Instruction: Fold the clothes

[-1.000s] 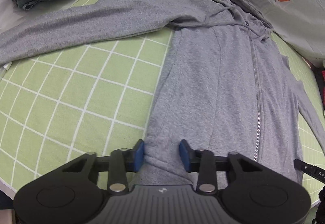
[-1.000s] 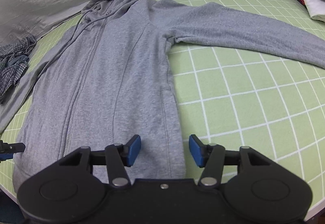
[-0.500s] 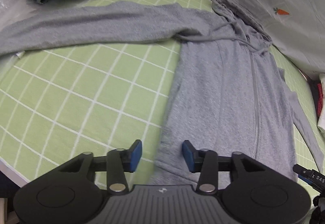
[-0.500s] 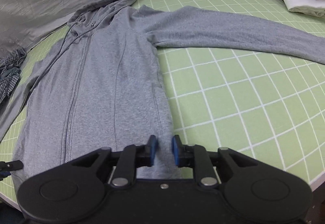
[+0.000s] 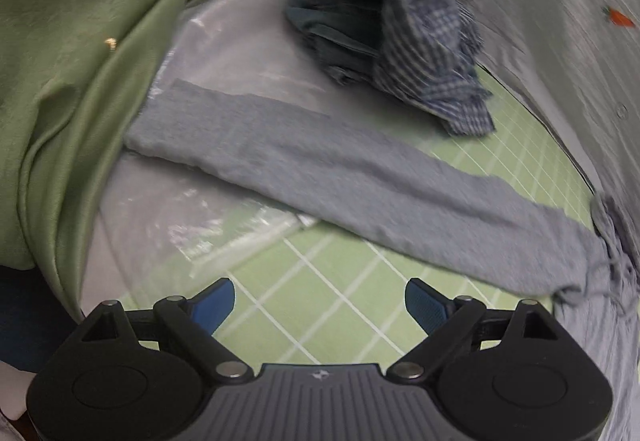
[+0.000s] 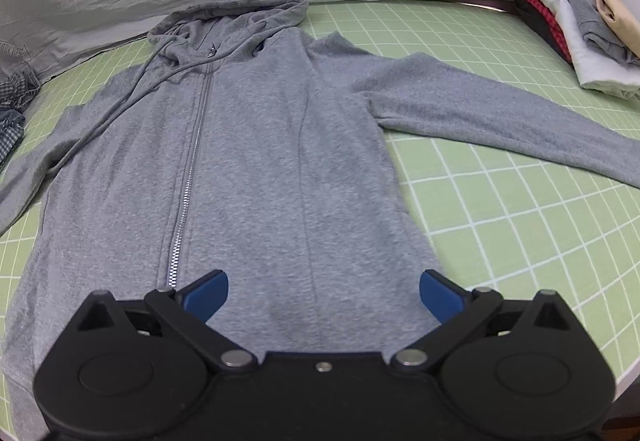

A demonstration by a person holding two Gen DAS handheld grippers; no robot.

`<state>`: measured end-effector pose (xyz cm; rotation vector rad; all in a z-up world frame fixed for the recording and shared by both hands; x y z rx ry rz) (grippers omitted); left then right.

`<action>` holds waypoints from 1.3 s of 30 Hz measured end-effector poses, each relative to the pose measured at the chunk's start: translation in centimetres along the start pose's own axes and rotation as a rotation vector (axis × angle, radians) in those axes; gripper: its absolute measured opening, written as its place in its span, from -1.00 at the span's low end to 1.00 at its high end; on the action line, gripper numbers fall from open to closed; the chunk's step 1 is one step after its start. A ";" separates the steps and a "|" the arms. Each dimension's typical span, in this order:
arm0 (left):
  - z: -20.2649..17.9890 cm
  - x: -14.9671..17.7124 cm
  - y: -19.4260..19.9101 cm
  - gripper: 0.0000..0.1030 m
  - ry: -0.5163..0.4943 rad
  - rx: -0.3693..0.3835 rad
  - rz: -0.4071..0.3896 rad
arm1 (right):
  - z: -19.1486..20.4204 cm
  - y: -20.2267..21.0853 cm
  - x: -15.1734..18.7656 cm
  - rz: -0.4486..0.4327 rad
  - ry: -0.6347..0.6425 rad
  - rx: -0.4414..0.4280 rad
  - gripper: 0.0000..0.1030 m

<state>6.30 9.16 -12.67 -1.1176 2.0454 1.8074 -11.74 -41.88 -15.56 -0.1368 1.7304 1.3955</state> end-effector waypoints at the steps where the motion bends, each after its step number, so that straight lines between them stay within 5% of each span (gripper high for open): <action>1: 1.1 -0.8 -0.6 0.79 0.022 -0.021 -0.009 | 0.7 -0.2 0.1 0.006 -0.004 0.007 1.00; 7: 6.2 -5.1 -4.2 0.79 0.193 -0.083 -0.021 | 3.2 -1.3 1.0 0.051 -0.046 0.054 1.00; 13: 7.0 -7.0 -6.7 0.74 0.210 -0.098 -0.052 | 4.4 -2.0 1.2 0.077 -0.076 0.109 1.00; 17: 7.5 -6.9 -7.0 0.15 0.214 -0.163 -0.066 | 5.3 -2.4 1.0 0.094 -0.061 0.133 1.00; 19: 7.8 -6.8 -6.8 -0.26 0.206 -0.201 -0.087 | 5.5 -2.5 0.9 0.098 -0.048 0.141 1.00; 20: 8.1 -6.7 -6.7 -0.69 0.197 -0.223 -0.093 | 5.6 -2.5 0.8 0.100 -0.044 0.144 1.00; 21: 8.6 -6.6 -6.7 -0.78 0.200 -0.225 -0.101 | 5.6 -2.5 0.8 0.101 -0.041 0.146 1.00; 30: 10.2 -6.9 -6.1 -0.86 0.222 -0.245 -0.134 | 5.1 -2.6 0.9 0.100 -0.075 0.121 1.00; 39: 5.7 -7.5 -2.0 -0.89 0.119 -0.165 -0.249 | 3.8 -0.4 -0.1 -0.001 -0.109 0.025 1.00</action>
Point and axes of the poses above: each gripper's, at about its wrist camera, not at the fingertips, and y roughly against the way its jaws point, z to its left, x to its underside, the point moved 3 cm from there along -y, roughly the way its jaws point, and after that the axes turned 10 degrees about -z, right-handed, at the moved point
